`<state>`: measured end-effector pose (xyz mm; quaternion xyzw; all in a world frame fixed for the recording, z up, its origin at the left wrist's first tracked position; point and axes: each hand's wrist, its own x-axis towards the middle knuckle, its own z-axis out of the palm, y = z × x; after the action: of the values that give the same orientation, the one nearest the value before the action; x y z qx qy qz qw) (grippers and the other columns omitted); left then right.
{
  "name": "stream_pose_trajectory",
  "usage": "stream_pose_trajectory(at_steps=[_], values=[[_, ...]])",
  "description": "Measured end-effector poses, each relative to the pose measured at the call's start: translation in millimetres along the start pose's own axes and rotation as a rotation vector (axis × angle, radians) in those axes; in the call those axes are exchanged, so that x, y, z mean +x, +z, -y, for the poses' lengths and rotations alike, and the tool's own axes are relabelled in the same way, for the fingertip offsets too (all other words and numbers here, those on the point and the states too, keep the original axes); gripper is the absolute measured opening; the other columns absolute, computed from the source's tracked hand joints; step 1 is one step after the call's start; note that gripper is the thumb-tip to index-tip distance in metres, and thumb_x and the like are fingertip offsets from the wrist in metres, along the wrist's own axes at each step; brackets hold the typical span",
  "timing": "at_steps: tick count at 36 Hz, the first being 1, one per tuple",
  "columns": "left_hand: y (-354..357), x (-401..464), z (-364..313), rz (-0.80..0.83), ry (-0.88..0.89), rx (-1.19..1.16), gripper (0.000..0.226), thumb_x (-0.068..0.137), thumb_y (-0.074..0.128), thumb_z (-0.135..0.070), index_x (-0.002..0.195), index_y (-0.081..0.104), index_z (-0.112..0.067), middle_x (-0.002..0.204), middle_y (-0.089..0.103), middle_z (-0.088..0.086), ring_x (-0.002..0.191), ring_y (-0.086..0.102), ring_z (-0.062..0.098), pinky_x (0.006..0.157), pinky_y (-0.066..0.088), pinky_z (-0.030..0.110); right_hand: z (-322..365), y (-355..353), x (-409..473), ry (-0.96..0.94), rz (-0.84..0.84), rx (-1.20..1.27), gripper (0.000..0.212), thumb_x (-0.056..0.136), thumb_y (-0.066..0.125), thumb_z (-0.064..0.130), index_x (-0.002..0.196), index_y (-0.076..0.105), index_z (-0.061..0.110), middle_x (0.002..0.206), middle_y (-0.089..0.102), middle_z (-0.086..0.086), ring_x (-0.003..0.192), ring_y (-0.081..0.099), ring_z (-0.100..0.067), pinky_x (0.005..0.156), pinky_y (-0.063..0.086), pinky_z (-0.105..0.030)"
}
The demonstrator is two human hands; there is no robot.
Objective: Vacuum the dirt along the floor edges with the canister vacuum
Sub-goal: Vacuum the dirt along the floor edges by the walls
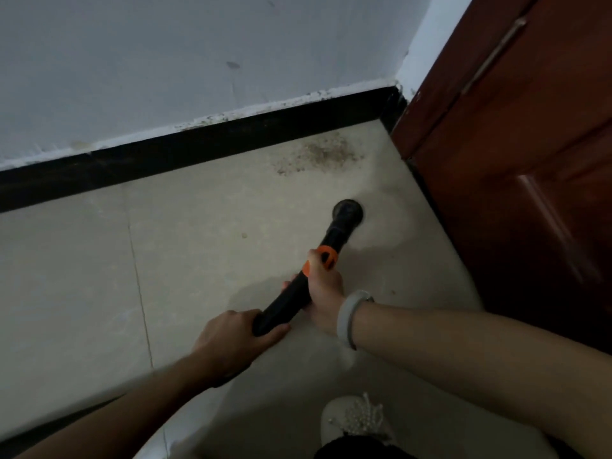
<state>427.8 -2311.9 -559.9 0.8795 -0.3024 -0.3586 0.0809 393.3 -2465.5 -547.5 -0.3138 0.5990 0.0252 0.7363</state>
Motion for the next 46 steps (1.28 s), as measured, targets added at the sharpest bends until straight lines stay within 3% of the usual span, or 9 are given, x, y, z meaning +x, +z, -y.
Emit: stream_pose_trajectory(at_steps=[5, 11, 15, 21, 27, 33, 39, 43, 46], values=[[20, 1, -21, 0.134, 0.21, 0.137, 0.073, 0.07, 0.028, -0.087, 0.096, 0.059, -0.027, 0.066, 0.055, -0.006, 0.063, 0.057, 0.014, 0.059, 0.042, 0.027, -16, -55, -12, 0.036, -0.156, 0.03, 0.03, 0.099, 0.051, 0.034, 0.083, 0.048, 0.009, 0.076, 0.052, -0.01, 0.07, 0.058, -0.027, 0.074, 0.053, -0.042], [19, -11, -15, 0.282, 0.361, 0.229, 0.05, 0.079, 0.038, -0.077, 0.084, 0.049, -0.028, 0.061, 0.045, -0.009, 0.059, 0.047, 0.009, 0.052, 0.031, 0.02, -50, -78, -36, 0.138, -0.201, 0.039, 0.035, 0.1, 0.045, 0.042, 0.094, 0.049, 0.007, 0.082, 0.053, -0.011, 0.073, 0.056, -0.027, 0.053, 0.044, -0.032], [2, -7, 2, 0.252, 0.32, 0.251, 0.047, 0.084, 0.04, -0.073, 0.091, 0.056, -0.028, 0.064, 0.051, -0.008, 0.056, 0.048, 0.005, 0.051, 0.031, 0.016, -46, -56, -34, 0.172, -0.168, 0.076, 0.032, 0.1, 0.045, 0.038, 0.088, 0.048, 0.009, 0.088, 0.056, -0.012, 0.078, 0.059, -0.027, 0.07, 0.053, -0.041], [-19, -2, 25, 0.118, 0.159, 0.159, 0.046, 0.084, 0.044, -0.07, 0.091, 0.06, -0.027, 0.065, 0.062, -0.005, 0.062, 0.062, 0.008, 0.058, 0.044, 0.023, -23, -7, -22, 0.134, -0.039, 0.073, 0.036, 0.1, 0.044, 0.041, 0.116, 0.046, 0.009, 0.121, 0.055, -0.015, 0.116, 0.056, -0.034, 0.096, 0.05, -0.048], [-15, -17, 47, 0.2, 0.191, 0.246, 0.046, 0.085, 0.042, -0.071, 0.104, 0.06, -0.032, 0.07, 0.059, -0.008, 0.065, 0.059, 0.004, 0.058, 0.04, 0.016, -56, 1, -38, 0.119, -0.067, 0.029, 0.041, 0.101, 0.044, 0.04, 0.121, 0.049, 0.005, 0.112, 0.057, -0.015, 0.106, 0.06, -0.033, 0.089, 0.054, -0.046], [-12, -17, 36, 0.372, 0.336, 0.377, 0.044, 0.083, 0.042, -0.072, 0.093, 0.054, -0.031, 0.064, 0.048, -0.011, 0.058, 0.045, 0.003, 0.056, 0.034, 0.02, -80, -35, -53, 0.223, -0.099, 0.105, 0.032, 0.101, 0.044, 0.04, 0.112, 0.043, 0.01, 0.094, 0.057, -0.013, 0.086, 0.062, -0.03, 0.065, 0.056, -0.04], [-29, 8, 15, 0.211, 0.189, 0.223, 0.045, 0.084, 0.044, -0.071, 0.094, 0.057, -0.029, 0.08, 0.063, -0.005, 0.074, 0.06, 0.014, 0.064, 0.042, 0.026, -26, -18, -28, 0.056, -0.111, 0.04, 0.03, 0.102, 0.044, 0.032, 0.118, 0.044, 0.007, 0.124, 0.051, -0.018, 0.114, 0.056, -0.038, 0.076, 0.052, -0.046], [-30, 30, 0, 0.056, 0.067, 0.025, 0.048, 0.083, 0.043, -0.073, 0.09, 0.059, -0.028, 0.077, 0.067, -0.003, 0.073, 0.065, 0.017, 0.067, 0.052, 0.029, 19, 8, -6, -0.101, -0.107, 0.013, 0.031, 0.101, 0.045, 0.032, 0.081, 0.046, 0.008, 0.098, 0.054, -0.014, 0.09, 0.058, -0.03, 0.086, 0.054, -0.046], [-29, 33, -3, -0.029, -0.017, -0.096, 0.051, 0.083, 0.042, -0.073, 0.086, 0.059, -0.026, 0.075, 0.069, -0.002, 0.069, 0.066, 0.017, 0.07, 0.056, 0.032, 38, 27, 2, -0.076, -0.007, 0.117, 0.03, 0.1, 0.05, 0.029, 0.079, 0.042, 0.009, 0.09, 0.051, -0.013, 0.095, 0.064, -0.033, 0.083, 0.056, -0.042]])
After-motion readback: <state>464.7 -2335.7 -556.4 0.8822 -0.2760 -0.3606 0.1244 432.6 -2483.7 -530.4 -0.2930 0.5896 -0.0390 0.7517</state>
